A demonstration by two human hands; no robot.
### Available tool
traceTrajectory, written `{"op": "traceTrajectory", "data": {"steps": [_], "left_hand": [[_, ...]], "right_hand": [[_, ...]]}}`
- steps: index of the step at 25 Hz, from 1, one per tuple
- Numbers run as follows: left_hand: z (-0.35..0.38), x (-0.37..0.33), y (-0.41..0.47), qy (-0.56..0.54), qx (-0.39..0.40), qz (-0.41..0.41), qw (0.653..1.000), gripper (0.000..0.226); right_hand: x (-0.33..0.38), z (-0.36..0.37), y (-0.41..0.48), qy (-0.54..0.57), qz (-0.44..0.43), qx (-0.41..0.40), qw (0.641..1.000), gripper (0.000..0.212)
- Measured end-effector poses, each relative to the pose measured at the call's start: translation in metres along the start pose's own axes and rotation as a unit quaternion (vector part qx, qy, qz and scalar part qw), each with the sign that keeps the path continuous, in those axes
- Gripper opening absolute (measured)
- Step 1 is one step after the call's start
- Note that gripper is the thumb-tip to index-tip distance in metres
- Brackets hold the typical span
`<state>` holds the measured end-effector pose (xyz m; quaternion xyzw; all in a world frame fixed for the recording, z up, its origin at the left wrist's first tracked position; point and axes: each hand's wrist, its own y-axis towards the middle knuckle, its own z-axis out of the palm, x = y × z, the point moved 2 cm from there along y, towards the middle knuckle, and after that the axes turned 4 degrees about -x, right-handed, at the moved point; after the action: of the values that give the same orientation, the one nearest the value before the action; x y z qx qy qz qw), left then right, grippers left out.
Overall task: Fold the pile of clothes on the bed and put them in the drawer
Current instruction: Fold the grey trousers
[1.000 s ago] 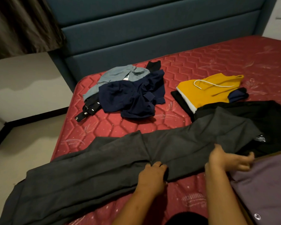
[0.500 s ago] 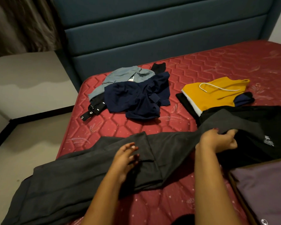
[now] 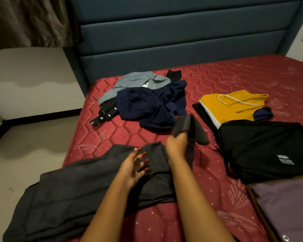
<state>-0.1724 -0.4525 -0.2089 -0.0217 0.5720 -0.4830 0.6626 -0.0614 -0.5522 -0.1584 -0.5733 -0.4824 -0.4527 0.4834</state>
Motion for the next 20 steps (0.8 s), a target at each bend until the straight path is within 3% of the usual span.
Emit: {"op": "traceTrajectory", "data": {"steps": [1, 2, 3, 5, 6, 7, 9, 11, 14, 15, 17, 20], "left_hand": [[-0.005, -0.003, 0.002, -0.012, -0.001, 0.002, 1.000, 0.036], [-0.014, -0.005, 0.004, -0.036, -0.010, 0.004, 0.999, 0.042], [-0.025, -0.006, 0.004, -0.072, -0.019, 0.008, 0.997, 0.048], [-0.058, -0.007, 0.003, -0.164, -0.040, 0.023, 0.985, 0.057], [-0.073, -0.007, 0.000, -0.193, -0.050, 0.020, 0.980, 0.062], [-0.090, -0.008, -0.003, -0.200, -0.062, 0.008, 0.978, 0.064], [-0.111, -0.008, -0.003, -0.148, -0.101, 0.004, 0.984, 0.055], [-0.129, -0.016, 0.007, -0.065, -0.197, 0.065, 0.976, 0.043], [-0.140, -0.031, 0.010, 0.065, -0.274, 0.131, 0.951, 0.090], [-0.138, -0.036, 0.009, 0.116, -0.270, 0.131, 0.947, 0.092], [-0.136, -0.040, 0.009, 0.165, -0.241, 0.130, 0.947, 0.072], [-0.153, -0.047, 0.005, 0.098, -0.249, 0.159, 0.950, 0.043]], "right_hand": [[-0.003, 0.010, -0.014, -0.123, -0.071, 0.065, 0.988, 0.039], [-0.008, 0.020, -0.031, -0.248, -0.171, 0.145, 0.942, 0.036], [-0.019, 0.030, -0.050, -0.354, -0.283, 0.232, 0.861, 0.034], [-0.055, 0.038, -0.085, -0.453, -0.461, 0.350, 0.678, 0.033], [-0.078, 0.038, -0.095, -0.484, -0.490, 0.391, 0.610, 0.035], [-0.098, 0.036, -0.102, -0.495, -0.498, 0.408, 0.583, 0.038], [-0.115, 0.030, -0.105, -0.519, -0.490, 0.447, 0.539, 0.040], [-0.115, 0.030, -0.105, -0.533, -0.486, 0.456, 0.522, 0.040], [-0.110, 0.028, -0.112, -0.523, -0.479, 0.470, 0.525, 0.048], [-0.109, 0.028, -0.116, -0.513, -0.489, 0.470, 0.527, 0.055], [-0.110, 0.026, -0.120, -0.491, -0.516, 0.456, 0.533, 0.066], [-0.116, 0.028, -0.126, -0.487, -0.531, 0.445, 0.532, 0.073]]}}
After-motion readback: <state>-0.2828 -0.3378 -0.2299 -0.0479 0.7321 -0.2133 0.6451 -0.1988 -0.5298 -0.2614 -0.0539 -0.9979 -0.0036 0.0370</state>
